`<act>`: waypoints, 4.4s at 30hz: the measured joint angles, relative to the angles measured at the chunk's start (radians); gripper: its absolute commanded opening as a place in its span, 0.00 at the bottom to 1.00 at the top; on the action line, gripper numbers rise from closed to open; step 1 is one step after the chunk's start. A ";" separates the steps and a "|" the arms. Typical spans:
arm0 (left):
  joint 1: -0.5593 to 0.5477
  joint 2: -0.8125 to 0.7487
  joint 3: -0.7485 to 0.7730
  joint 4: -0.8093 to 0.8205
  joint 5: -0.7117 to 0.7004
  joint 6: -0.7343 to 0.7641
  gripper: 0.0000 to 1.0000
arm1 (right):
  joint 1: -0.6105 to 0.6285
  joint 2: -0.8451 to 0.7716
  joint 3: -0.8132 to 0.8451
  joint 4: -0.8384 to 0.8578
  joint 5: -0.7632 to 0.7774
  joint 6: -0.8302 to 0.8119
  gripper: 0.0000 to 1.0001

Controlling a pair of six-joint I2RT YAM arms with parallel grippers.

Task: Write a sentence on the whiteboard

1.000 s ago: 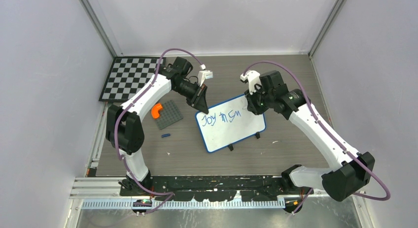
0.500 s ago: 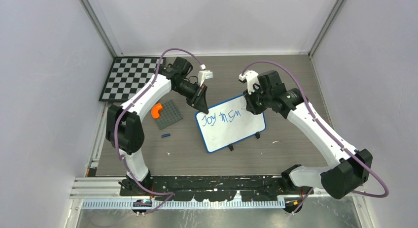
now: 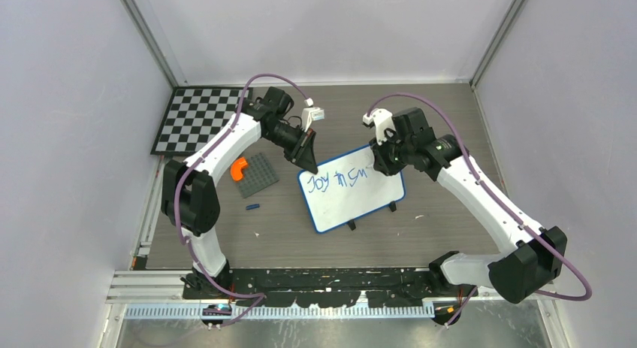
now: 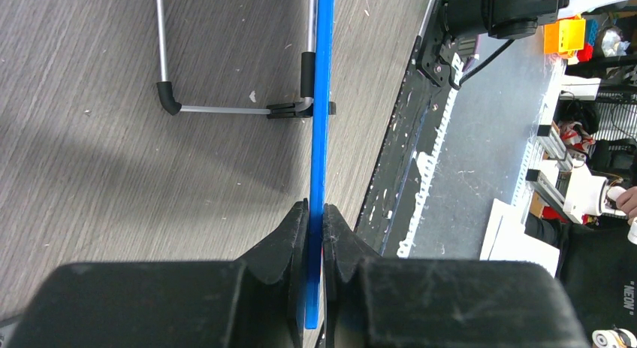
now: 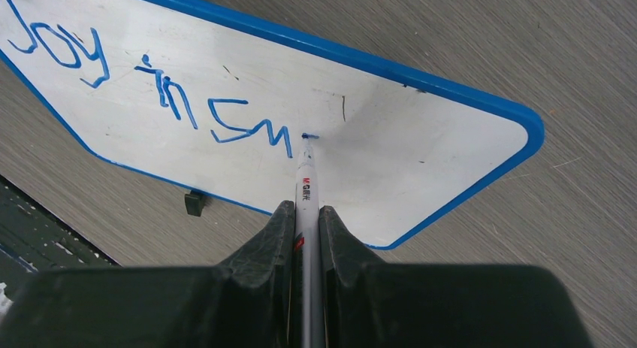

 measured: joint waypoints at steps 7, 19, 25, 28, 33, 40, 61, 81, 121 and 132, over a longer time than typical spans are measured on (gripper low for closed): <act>0.000 0.000 0.000 0.000 0.000 0.000 0.00 | 0.001 0.001 -0.020 -0.012 0.012 -0.027 0.00; 0.000 0.000 0.000 0.000 -0.001 0.000 0.00 | 0.005 -0.003 -0.020 -0.014 0.063 -0.033 0.00; 0.000 0.000 0.000 0.000 0.000 0.000 0.00 | 0.002 -0.006 -0.009 -0.009 0.053 0.002 0.00; 0.000 0.000 0.000 0.000 -0.001 0.000 0.00 | -0.003 -0.007 -0.004 0.001 0.045 0.017 0.00; 0.000 0.000 0.000 0.000 -0.001 0.000 0.00 | -0.008 -0.007 -0.003 0.002 0.042 0.034 0.00; 0.000 0.000 0.000 0.000 -0.001 0.000 0.00 | -0.008 -0.007 -0.006 0.003 0.045 0.031 0.00; -0.001 0.000 0.000 -0.001 0.000 0.000 0.00 | -0.009 -0.013 0.021 -0.066 0.079 -0.042 0.00; -0.001 0.000 0.000 -0.002 0.000 0.000 0.00 | -0.026 -0.004 0.050 -0.011 0.079 -0.021 0.00; -0.001 0.000 0.000 -0.003 0.000 0.000 0.00 | -0.026 0.007 0.043 -0.027 0.132 -0.071 0.00; -0.001 0.000 0.000 -0.003 0.000 0.001 0.00 | -0.026 0.003 -0.082 -0.061 0.132 -0.074 0.00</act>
